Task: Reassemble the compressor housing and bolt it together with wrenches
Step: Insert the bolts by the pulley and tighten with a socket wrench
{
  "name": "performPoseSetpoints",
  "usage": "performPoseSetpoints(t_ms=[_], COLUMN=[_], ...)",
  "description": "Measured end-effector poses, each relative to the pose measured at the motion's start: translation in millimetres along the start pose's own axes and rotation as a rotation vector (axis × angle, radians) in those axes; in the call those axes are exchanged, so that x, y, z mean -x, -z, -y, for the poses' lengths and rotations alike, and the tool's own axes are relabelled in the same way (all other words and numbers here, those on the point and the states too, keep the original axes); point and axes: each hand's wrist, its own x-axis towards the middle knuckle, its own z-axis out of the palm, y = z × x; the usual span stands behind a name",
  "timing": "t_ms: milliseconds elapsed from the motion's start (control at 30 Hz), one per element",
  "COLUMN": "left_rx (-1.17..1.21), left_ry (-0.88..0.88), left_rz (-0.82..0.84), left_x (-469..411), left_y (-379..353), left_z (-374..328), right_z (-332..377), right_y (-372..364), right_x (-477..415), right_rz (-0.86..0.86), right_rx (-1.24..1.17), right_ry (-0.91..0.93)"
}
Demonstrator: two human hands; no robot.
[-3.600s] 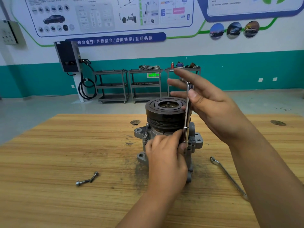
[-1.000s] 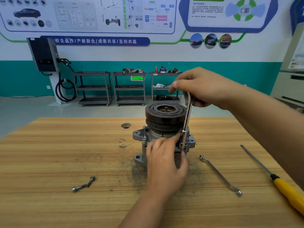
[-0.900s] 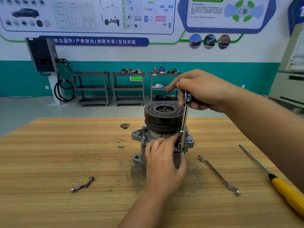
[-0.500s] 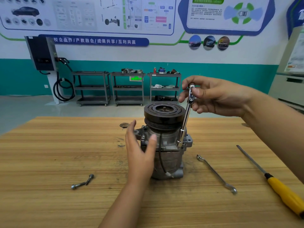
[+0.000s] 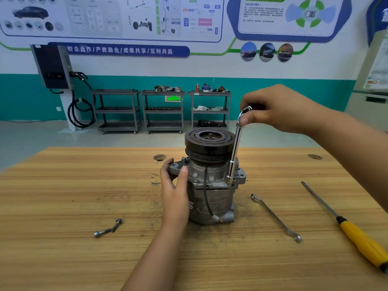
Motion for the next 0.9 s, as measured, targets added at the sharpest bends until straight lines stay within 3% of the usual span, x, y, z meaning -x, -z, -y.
performPoseSetpoints(t_ms=[233,333,433,500,667,733,800,900], left_rx=[0.002,0.013,0.014,0.027,0.056,0.054,0.053,0.053], left_ry=[-0.014,-0.039,-0.06,-0.045,0.002,0.008,0.011,0.019], left_rz=[-0.035,-0.05,-0.063,-0.069,-0.083,-0.086,-0.092,-0.097], left_x=[-2.0,-2.1,-1.3,-1.4,-2.1,-0.8,0.0,0.0], left_y=[0.2,0.3,1.1,0.9,-0.5,-0.4,-0.6,-1.7], left_z=[0.7,1.5,2.9,1.4,-0.5,-1.5,-2.7,-3.8], right_z=[33.8,43.2,41.9,35.6,17.9,13.9,9.7,3.6], right_y=[-8.5,-16.9,-22.0,-23.3,-42.6,-49.0,-52.2,-56.6], right_x=[6.9,5.4,4.6,5.7,10.9,12.6,12.7,9.6], right_rz=[-0.131,-0.223,-0.22,-0.149,-0.162,-0.084,0.018,0.092], right_rx=[0.46,0.535,0.45,0.16,-0.938,-1.326,-1.566,-1.709], right_ry=[-0.177,-0.283,-0.194,-0.12,-0.028,0.018,0.055,0.086])
